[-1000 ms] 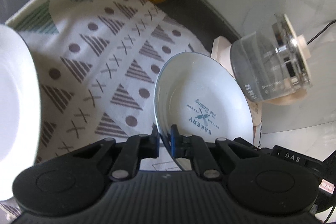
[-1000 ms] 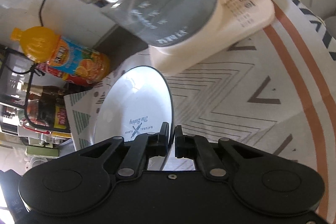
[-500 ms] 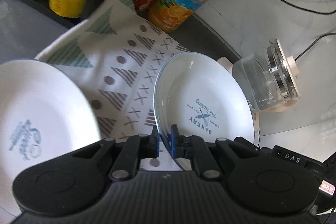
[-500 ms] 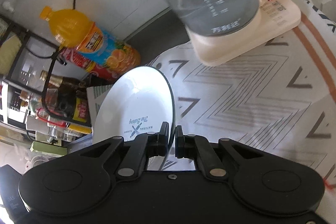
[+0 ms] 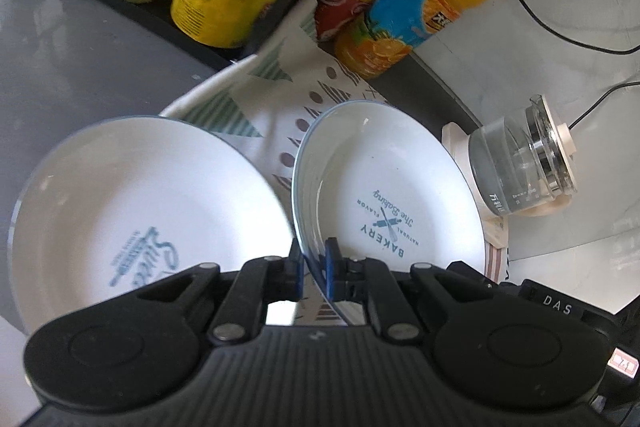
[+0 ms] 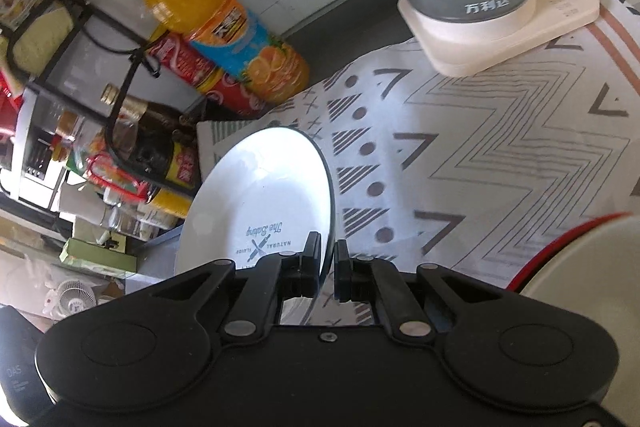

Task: Organize plates and bowls
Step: 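Carry the 'BAKERY' plate with both grippers over the plate stack, then lower the 'BAKERY' plate onto the stack and open both grippers, then move both tools to the red bowl holding the cream bowls, then close both grippers on the rim of the red bowl stack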

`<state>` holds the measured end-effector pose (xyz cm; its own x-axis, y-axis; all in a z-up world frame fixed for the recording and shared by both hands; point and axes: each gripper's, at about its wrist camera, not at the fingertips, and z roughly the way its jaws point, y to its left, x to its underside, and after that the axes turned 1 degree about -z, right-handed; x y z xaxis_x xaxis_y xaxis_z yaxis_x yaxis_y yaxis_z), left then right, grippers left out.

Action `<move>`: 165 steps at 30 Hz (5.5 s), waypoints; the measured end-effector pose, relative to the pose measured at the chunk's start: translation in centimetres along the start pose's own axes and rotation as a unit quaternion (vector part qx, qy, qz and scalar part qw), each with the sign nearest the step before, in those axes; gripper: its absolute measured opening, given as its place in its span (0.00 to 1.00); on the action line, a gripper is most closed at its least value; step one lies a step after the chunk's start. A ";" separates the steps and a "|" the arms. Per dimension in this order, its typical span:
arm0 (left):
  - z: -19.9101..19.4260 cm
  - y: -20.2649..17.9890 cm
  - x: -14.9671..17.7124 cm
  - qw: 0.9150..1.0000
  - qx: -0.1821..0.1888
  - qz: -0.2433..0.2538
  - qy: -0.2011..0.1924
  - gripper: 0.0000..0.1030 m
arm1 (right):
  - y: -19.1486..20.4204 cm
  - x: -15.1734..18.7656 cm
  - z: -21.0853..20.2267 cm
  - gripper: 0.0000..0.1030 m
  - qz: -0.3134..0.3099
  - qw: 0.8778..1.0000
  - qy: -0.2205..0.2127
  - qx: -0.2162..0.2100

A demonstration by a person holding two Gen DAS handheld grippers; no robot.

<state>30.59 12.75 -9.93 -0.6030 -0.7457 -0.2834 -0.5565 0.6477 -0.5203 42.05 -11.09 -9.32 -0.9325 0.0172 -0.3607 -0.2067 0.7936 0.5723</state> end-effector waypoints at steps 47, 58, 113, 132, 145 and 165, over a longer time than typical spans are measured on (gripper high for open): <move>-3.3 12.3 2.6 0.998 -0.048 -0.042 0.017 0.10 | 7.2 10.9 4.5 0.07 -0.081 0.995 0.027 0.057; -3.7 13.4 1.1 0.995 -0.093 -0.026 0.003 0.08 | 8.2 12.0 6.6 0.09 -0.083 0.992 0.057 0.072; -1.8 -5.6 3.8 0.987 -0.062 0.149 -0.015 0.75 | -0.3 6.4 -11.1 0.86 -0.031 0.983 -0.131 0.125; 1.9 -13.9 8.8 0.981 -0.004 0.192 0.028 0.75 | -9.0 7.5 -15.9 0.86 0.048 0.972 -0.155 0.167; 6.7 -14.4 10.8 0.981 -0.028 0.170 0.092 0.75 | -14.4 8.8 -14.8 0.78 0.113 0.972 -0.115 0.172; 11.4 -13.3 11.9 0.973 -0.052 0.138 0.179 0.26 | -17.0 8.4 -10.9 0.30 0.130 0.982 -0.030 0.132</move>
<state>37.36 -6.49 -15.61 -0.8876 -0.4515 -0.0916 -0.3892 0.8412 -0.3753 34.49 -31.07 -14.04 -0.9225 0.2705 -0.2753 0.1280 0.8873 0.4431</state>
